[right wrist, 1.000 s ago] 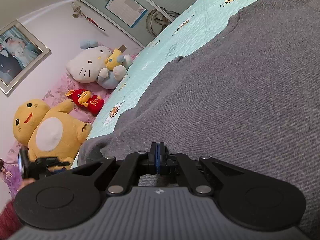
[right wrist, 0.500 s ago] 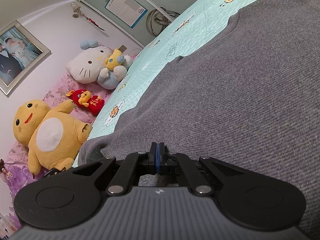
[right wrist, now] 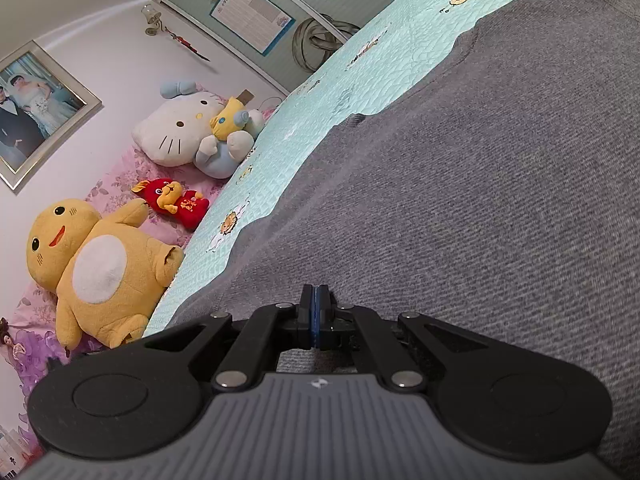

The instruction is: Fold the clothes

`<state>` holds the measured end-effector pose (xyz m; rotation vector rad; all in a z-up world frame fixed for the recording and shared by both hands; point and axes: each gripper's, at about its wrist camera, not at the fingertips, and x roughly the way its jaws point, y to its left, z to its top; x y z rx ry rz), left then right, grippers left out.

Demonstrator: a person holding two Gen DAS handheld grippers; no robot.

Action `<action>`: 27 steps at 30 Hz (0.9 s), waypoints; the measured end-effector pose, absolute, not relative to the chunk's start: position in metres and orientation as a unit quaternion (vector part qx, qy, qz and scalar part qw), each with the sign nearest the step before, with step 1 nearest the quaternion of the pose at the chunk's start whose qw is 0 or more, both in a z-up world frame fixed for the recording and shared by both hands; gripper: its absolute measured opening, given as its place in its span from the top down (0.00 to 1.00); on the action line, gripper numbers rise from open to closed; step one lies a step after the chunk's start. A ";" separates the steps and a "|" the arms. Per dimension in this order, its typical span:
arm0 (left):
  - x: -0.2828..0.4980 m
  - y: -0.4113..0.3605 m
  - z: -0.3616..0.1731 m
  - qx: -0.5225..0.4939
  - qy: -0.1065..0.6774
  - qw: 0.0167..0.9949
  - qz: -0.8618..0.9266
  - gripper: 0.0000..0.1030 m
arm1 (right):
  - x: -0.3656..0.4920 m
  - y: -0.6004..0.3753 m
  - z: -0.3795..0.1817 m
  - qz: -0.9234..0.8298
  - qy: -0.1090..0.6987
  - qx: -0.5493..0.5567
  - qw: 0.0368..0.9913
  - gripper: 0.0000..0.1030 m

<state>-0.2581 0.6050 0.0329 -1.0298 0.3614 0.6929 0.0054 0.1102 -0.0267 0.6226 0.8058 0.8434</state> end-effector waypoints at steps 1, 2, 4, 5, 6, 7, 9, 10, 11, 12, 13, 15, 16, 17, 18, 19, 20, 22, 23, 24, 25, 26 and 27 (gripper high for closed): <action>-0.262 0.604 0.031 -0.480 0.158 0.798 0.330 0.84 | 0.006 0.110 -0.027 0.392 0.374 0.289 0.789 1.00; -0.266 0.602 0.029 -0.478 0.147 0.798 0.336 0.74 | 0.006 0.110 -0.027 0.392 0.374 0.289 0.789 1.00; -0.270 0.599 0.029 -0.474 0.137 0.797 0.347 0.65 | 0.006 0.110 -0.028 0.393 0.375 0.290 0.788 1.00; -0.274 0.593 0.032 -0.471 0.141 0.795 0.354 0.65 | 0.006 0.110 -0.028 0.393 0.375 0.290 0.788 1.00; -0.279 0.584 0.035 -0.472 0.141 0.793 0.359 0.65 | 0.007 0.110 -0.028 0.393 0.375 0.290 0.788 1.00; -0.284 0.572 0.038 -0.472 0.141 0.795 0.354 0.59 | 0.007 0.110 -0.028 0.393 0.375 0.291 0.788 1.00; -0.289 0.539 0.041 -0.459 0.156 0.822 0.300 0.52 | 0.006 0.110 -0.029 0.394 0.375 0.291 0.787 1.00; -0.290 0.520 0.041 -0.448 0.174 0.836 0.266 0.52 | 0.006 0.110 -0.029 0.394 0.375 0.292 0.787 1.00; -0.290 0.501 0.040 -0.436 0.192 0.849 0.230 0.51 | 0.006 0.110 -0.029 0.394 0.375 0.292 0.787 1.00; -0.290 0.487 0.039 -0.429 0.205 0.854 0.211 0.49 | 0.006 0.110 -0.029 0.394 0.376 0.292 0.787 1.00; -0.291 0.475 0.038 -0.423 0.218 0.858 0.195 0.46 | 0.006 0.110 -0.029 0.394 0.376 0.292 0.786 1.00; -0.292 0.449 0.036 -0.410 0.242 0.864 0.163 0.46 | 0.007 0.111 -0.028 0.392 0.380 0.290 0.786 1.00; -0.292 0.436 0.035 -0.403 0.255 0.867 0.147 0.45 | 0.007 0.111 -0.027 0.391 0.383 0.288 0.786 1.00; -0.293 0.424 0.034 -0.396 0.267 0.869 0.131 0.44 | 0.008 0.112 -0.025 0.390 0.385 0.286 0.786 1.00; -0.293 0.411 0.033 -0.388 0.278 0.871 0.115 0.43 | 0.008 0.114 -0.023 0.388 0.389 0.279 0.788 1.00; -0.294 0.398 0.032 -0.381 0.290 0.872 0.098 0.42 | 0.008 0.117 -0.019 0.385 0.395 0.268 0.790 1.00; -0.294 0.386 0.031 -0.373 0.302 0.873 0.082 0.42 | 0.008 0.121 -0.014 0.383 0.400 0.253 0.793 0.99; -0.295 0.360 0.028 -0.358 0.325 0.874 0.049 0.42 | 0.002 0.137 0.003 0.393 0.397 0.196 0.806 0.77; -0.296 0.347 0.027 -0.350 0.336 0.874 0.033 0.42 | -0.002 0.147 0.013 0.404 0.391 0.164 0.811 0.68; -0.295 0.340 0.030 -0.333 0.343 0.878 0.031 0.42 | -0.007 0.160 0.024 0.423 0.382 0.130 0.811 0.57; -0.294 0.335 0.032 -0.321 0.352 0.879 0.023 0.42 | -0.014 0.174 0.034 0.443 0.370 0.092 0.811 0.55; -0.292 0.332 0.033 -0.318 0.360 0.877 0.011 0.42 | -0.023 0.191 0.044 0.462 0.352 0.043 0.813 0.55; -0.297 0.328 0.029 -0.319 0.366 0.874 -0.003 0.42 | -0.032 0.208 0.054 0.480 0.332 -0.006 0.812 0.55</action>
